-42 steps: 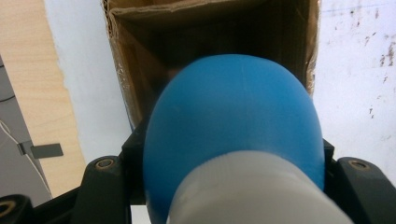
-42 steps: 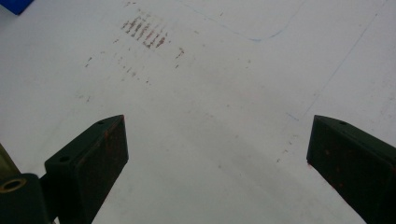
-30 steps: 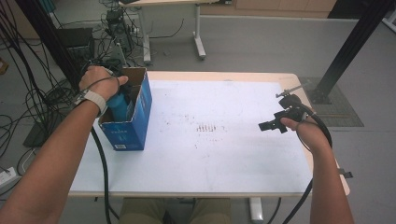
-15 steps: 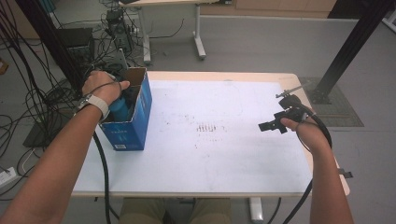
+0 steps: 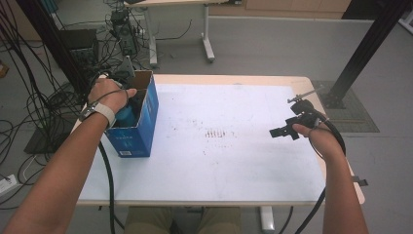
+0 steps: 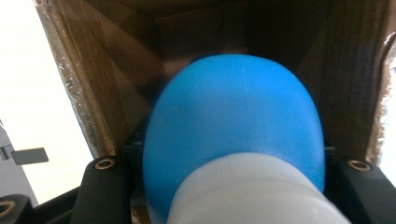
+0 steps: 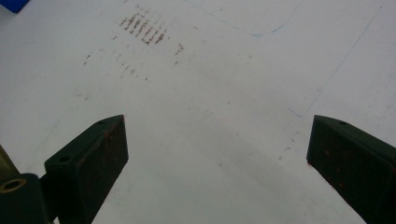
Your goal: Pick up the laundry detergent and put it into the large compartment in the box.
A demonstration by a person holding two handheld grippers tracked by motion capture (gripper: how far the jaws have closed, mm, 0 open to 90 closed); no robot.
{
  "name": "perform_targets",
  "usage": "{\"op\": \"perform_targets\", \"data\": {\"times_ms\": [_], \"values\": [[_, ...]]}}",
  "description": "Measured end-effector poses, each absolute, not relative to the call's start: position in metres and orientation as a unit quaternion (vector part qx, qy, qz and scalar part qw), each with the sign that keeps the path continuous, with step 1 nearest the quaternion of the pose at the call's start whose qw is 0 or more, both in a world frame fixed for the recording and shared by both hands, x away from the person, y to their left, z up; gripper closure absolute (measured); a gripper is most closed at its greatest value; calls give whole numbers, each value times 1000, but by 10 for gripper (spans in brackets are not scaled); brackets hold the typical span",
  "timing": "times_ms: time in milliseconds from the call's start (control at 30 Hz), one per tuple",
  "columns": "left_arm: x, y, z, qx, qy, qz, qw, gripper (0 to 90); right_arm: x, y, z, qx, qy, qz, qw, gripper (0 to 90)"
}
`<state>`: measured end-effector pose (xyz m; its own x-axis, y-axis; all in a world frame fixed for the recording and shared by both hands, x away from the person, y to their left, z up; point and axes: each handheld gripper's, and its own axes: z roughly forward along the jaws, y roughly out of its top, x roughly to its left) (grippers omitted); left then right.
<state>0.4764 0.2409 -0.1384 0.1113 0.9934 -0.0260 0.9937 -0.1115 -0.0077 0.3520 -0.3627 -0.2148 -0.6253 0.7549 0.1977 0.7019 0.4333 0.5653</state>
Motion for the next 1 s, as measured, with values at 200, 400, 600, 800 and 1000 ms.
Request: {"op": "perform_targets", "data": {"times_ms": [200, 400, 600, 800, 1000], "values": [[477, 237, -141, 748, 664, -8, 1, 394, 352, -364, -216, 430, 845, 313, 43, 53], [478, 237, -147, 748, 664, -14, 0, 394, 352, -364, -217, 431, 845, 314, 42, 53], [478, 236, -147, 748, 664, -13, -1, 394, 352, -364, -218, 432, 844, 315, 41, 53], [477, 236, -147, 747, 664, -12, 0, 394, 352, -364, -218, 430, 845, 315, 42, 53], [476, 235, -148, 749, 663, -10, -1, 394, 351, -365, -218, 433, 843, 315, 41, 53]]}}
